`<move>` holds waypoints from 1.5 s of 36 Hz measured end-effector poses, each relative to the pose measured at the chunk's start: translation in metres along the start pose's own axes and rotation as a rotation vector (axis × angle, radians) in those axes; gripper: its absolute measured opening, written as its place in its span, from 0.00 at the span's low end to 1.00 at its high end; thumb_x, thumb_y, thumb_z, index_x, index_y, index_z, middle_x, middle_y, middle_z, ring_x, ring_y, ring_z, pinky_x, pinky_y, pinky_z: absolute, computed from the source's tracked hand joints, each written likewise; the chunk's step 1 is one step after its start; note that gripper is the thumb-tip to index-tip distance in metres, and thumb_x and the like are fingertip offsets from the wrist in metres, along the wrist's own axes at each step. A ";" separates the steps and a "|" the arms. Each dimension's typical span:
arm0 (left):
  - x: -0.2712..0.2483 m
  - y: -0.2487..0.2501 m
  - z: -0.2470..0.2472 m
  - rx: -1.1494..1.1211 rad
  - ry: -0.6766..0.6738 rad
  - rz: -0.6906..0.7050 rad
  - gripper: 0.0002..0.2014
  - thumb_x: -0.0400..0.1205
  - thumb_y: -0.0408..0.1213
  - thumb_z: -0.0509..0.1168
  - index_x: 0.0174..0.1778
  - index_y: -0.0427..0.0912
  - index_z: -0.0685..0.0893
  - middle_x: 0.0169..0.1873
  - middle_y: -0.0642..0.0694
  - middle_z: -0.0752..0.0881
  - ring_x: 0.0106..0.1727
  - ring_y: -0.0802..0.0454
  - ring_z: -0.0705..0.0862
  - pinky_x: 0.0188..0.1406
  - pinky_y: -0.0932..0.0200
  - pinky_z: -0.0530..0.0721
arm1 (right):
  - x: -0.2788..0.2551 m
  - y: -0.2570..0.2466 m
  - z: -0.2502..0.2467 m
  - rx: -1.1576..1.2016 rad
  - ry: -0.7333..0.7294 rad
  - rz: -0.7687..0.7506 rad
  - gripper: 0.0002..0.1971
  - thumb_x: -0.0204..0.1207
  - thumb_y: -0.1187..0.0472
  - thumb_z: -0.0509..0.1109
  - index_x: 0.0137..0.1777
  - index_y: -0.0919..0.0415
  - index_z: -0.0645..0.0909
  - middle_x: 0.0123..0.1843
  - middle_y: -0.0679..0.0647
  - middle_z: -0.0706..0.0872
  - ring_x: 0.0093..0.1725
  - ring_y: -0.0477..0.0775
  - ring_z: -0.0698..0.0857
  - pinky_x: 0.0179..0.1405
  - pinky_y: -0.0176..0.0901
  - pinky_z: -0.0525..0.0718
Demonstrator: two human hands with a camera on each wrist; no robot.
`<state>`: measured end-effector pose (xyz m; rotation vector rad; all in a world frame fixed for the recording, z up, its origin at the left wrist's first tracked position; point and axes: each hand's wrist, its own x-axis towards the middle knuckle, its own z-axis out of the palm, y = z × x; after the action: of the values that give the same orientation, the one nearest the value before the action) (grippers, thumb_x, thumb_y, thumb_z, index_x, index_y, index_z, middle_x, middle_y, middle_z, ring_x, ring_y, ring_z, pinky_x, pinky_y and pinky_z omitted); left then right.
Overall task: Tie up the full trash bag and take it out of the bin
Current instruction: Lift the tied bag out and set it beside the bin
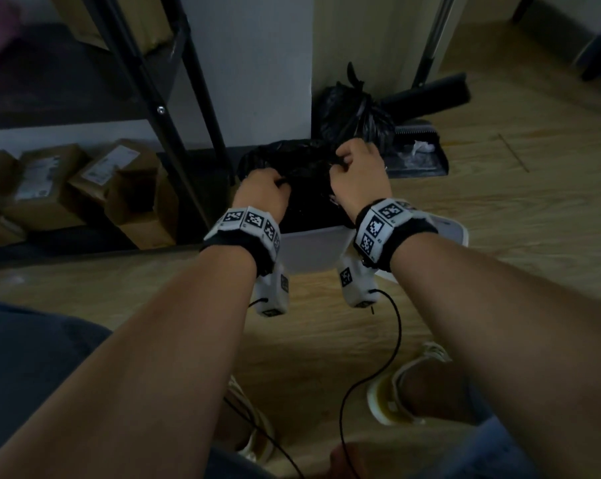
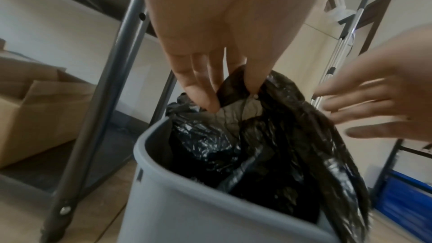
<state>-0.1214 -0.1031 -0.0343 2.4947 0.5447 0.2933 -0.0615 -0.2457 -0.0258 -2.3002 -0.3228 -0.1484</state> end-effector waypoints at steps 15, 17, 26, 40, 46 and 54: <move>0.004 0.004 -0.029 -0.284 -0.009 -0.105 0.07 0.83 0.38 0.64 0.48 0.40 0.85 0.37 0.38 0.91 0.36 0.43 0.91 0.43 0.49 0.92 | -0.030 0.012 0.008 -0.503 -0.292 -0.171 0.14 0.85 0.57 0.60 0.65 0.61 0.78 0.60 0.63 0.83 0.60 0.67 0.81 0.58 0.55 0.77; 0.004 0.000 -0.031 -0.210 -0.016 -0.085 0.10 0.83 0.40 0.63 0.47 0.38 0.86 0.40 0.40 0.91 0.41 0.43 0.91 0.49 0.48 0.90 | -0.028 0.010 0.005 -0.400 -0.273 -0.102 0.13 0.86 0.60 0.57 0.63 0.64 0.77 0.54 0.65 0.86 0.53 0.68 0.84 0.49 0.50 0.77; -0.007 -0.011 -0.029 0.006 -0.144 -0.048 0.17 0.78 0.41 0.67 0.64 0.45 0.83 0.61 0.46 0.84 0.61 0.48 0.82 0.52 0.62 0.77 | -0.024 0.005 -0.011 -0.150 -0.119 -0.021 0.12 0.86 0.61 0.53 0.61 0.67 0.73 0.44 0.64 0.83 0.44 0.66 0.84 0.37 0.48 0.75; -0.021 -0.031 -0.020 0.500 -0.109 0.136 0.14 0.81 0.27 0.57 0.58 0.36 0.84 0.56 0.35 0.83 0.56 0.38 0.83 0.53 0.49 0.84 | -0.034 0.011 -0.006 -0.294 -0.561 -0.051 0.19 0.79 0.43 0.65 0.53 0.59 0.82 0.46 0.55 0.83 0.49 0.57 0.84 0.40 0.43 0.78; -0.028 -0.050 -0.015 0.612 -0.334 -0.057 0.14 0.80 0.31 0.59 0.57 0.40 0.87 0.56 0.38 0.85 0.56 0.41 0.84 0.55 0.46 0.87 | -0.045 0.024 0.013 -0.360 -0.721 -0.034 0.26 0.82 0.44 0.59 0.36 0.65 0.83 0.30 0.59 0.80 0.32 0.58 0.81 0.33 0.43 0.78; -0.037 -0.065 0.003 0.674 -0.478 -0.116 0.15 0.82 0.36 0.59 0.63 0.39 0.82 0.61 0.39 0.84 0.61 0.40 0.84 0.57 0.49 0.84 | -0.051 0.034 0.022 -0.405 -0.741 -0.069 0.16 0.83 0.50 0.58 0.50 0.55 0.87 0.48 0.53 0.88 0.47 0.58 0.86 0.44 0.45 0.84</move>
<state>-0.1738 -0.0718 -0.0773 2.9963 0.6536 -0.6204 -0.1007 -0.2617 -0.0753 -2.6708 -0.8032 0.6806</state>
